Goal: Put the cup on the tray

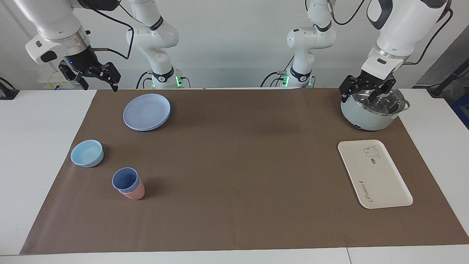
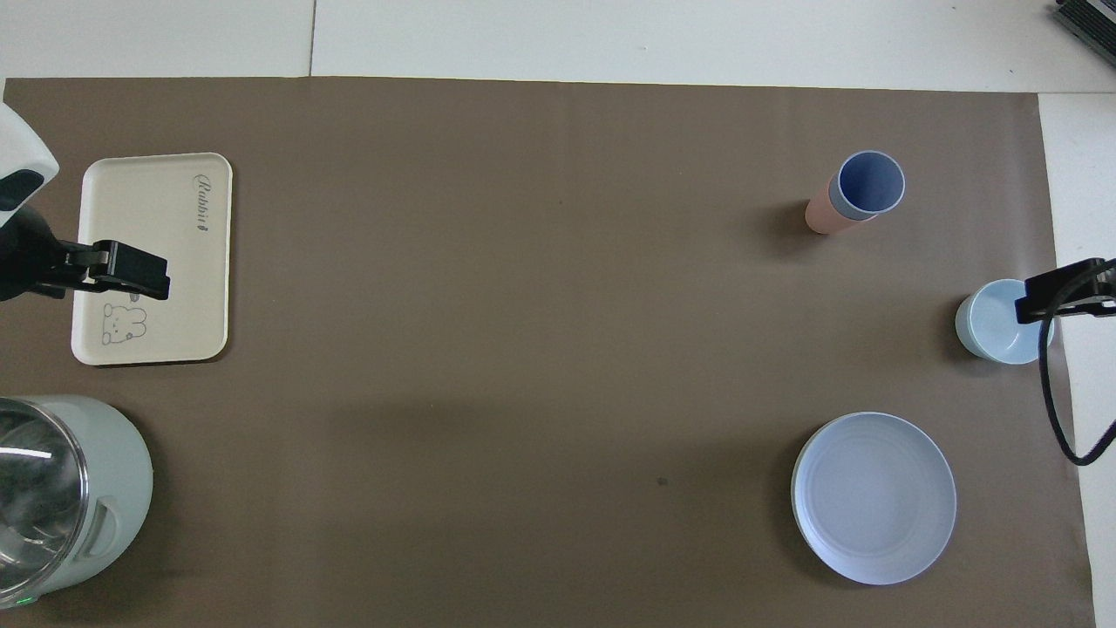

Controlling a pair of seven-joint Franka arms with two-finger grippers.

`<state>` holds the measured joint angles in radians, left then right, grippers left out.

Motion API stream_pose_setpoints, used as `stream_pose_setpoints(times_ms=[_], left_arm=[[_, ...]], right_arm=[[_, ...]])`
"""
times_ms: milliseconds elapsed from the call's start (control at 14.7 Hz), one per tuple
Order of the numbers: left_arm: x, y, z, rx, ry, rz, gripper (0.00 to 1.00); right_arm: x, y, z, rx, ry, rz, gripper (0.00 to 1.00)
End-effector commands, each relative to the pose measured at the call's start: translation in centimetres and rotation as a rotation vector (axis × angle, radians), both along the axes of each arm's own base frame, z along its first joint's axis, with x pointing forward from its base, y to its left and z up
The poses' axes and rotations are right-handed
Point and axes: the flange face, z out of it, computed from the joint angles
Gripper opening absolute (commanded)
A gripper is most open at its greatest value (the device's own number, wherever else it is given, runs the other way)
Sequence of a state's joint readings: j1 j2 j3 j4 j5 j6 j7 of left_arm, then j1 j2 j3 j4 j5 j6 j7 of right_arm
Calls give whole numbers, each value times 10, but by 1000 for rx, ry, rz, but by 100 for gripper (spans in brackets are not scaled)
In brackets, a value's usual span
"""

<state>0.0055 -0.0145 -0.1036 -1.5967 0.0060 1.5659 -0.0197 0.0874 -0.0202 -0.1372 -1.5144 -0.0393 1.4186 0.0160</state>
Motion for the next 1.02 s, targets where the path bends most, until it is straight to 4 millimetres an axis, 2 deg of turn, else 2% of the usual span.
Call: stream_pose_setpoints(times_ms=[0, 409, 545, 750, 955], left_arm=[[-4, 3, 5, -7, -3, 2, 100], [-5, 0, 5, -6, -2, -12, 100], [-5, 1, 5, -7, -3, -10, 100], [-5, 1, 3, -6, -2, -12, 100], [-4, 1, 3, -7, -11, -12, 100]], right_arm=[[2, 0, 1, 15, -11, -28, 100], [6, -3, -7, 24, -59, -32, 100], [11, -4, -19, 26, -142, 91, 100], [26, -18, -58, 18, -253, 324, 100], [41, -33, -114, 66, -398, 547, 100]])
